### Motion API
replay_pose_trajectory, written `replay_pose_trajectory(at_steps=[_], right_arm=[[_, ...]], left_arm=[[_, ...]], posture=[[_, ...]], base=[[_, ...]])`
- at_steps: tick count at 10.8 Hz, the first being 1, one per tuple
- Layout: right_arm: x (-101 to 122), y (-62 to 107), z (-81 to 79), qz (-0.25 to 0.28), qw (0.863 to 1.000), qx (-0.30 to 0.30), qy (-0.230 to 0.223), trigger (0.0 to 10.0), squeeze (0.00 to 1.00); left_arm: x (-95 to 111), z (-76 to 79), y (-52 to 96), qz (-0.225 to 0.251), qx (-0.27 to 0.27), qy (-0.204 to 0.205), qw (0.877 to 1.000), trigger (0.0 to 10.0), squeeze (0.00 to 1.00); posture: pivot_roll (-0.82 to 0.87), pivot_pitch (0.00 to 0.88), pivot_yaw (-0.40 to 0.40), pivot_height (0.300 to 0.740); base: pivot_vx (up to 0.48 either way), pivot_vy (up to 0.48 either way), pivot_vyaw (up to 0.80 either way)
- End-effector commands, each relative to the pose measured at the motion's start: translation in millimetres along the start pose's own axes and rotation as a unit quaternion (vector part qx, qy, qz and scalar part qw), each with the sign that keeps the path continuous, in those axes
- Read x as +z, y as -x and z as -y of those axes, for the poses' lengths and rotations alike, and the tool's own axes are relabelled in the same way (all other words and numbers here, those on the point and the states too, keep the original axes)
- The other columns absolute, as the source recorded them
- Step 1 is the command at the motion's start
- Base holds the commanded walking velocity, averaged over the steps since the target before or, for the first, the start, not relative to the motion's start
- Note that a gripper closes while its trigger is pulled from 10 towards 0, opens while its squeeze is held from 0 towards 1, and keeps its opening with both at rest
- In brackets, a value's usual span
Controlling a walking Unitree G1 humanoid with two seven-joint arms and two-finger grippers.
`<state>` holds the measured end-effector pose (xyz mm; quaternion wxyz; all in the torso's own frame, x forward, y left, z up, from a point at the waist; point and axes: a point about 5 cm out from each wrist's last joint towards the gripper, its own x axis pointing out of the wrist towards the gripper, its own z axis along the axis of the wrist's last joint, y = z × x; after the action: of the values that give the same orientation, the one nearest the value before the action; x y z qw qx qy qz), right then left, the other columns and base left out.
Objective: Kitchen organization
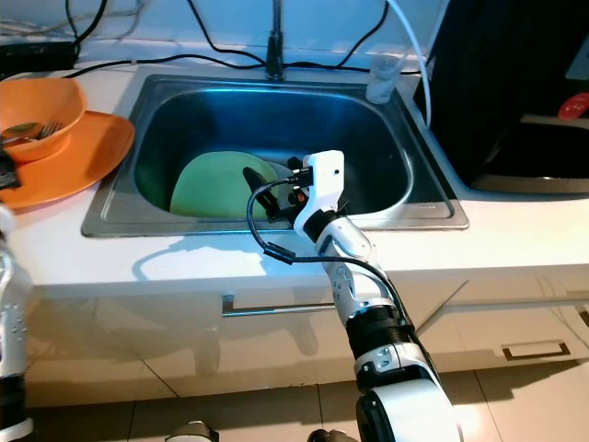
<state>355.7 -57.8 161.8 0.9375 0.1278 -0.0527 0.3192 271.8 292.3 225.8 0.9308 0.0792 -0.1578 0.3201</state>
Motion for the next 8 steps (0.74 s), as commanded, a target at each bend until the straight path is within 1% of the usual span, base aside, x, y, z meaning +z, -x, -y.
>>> replay_pose_trajectory(at_steps=[1,2,3,4,5,8], right_arm=[[4,1.6,1.1,0.001,1.0,0.004,0.005,10.0,1.0],[5,3.4,1.4,0.0,1.0,0.002,0.004,10.0,1.0],[4,6.8,2.4,-0.001,1.0,-0.001,0.004,10.0,1.0],[3,8.8,3.0,-0.003,1.0,-0.004,0.004,10.0,1.0],[4,11.0,3.1,-0.005,1.0,-0.006,0.005,10.0,1.0],[6,18.7,6.8,-0.009,1.0,-0.019,0.012,10.0,1.0]], left_arm=[[2,-4.8,-1.1,0.01,0.012,-0.008,1.0,10.0,1.0],[-2,-9.4,-5.7,0.006,0.019,-0.014,1.0,10.0,1.0],[-2,-8.7,-10.3,0.007,0.017,-0.013,1.0,10.0,0.61],[-3,-5.6,-14.7,0.008,0.013,-0.007,1.0,10.0,0.16],[-5,-1.8,-19.8,0.006,0.007,-0.003,1.0,10.0,0.0],[-8,7.0,-37.3,0.008,-0.006,0.007,1.0,10.0,0.0]], posture=[[0.24,0.107,-0.083,0.74],[0.23,0.116,-0.083,0.74],[0.22,0.124,-0.084,0.74],[0.22,0.126,-0.084,0.74],[0.2,0.137,-0.084,0.74],[0.16,0.151,-0.078,0.74]], base=[[0.0,0.0,0.0],[0.0,0.0,0.0],[0.0,0.0,0.0],[0.0,0.0,0.0],[0.0,0.0,0.0],[0.0,0.0,0.0]])
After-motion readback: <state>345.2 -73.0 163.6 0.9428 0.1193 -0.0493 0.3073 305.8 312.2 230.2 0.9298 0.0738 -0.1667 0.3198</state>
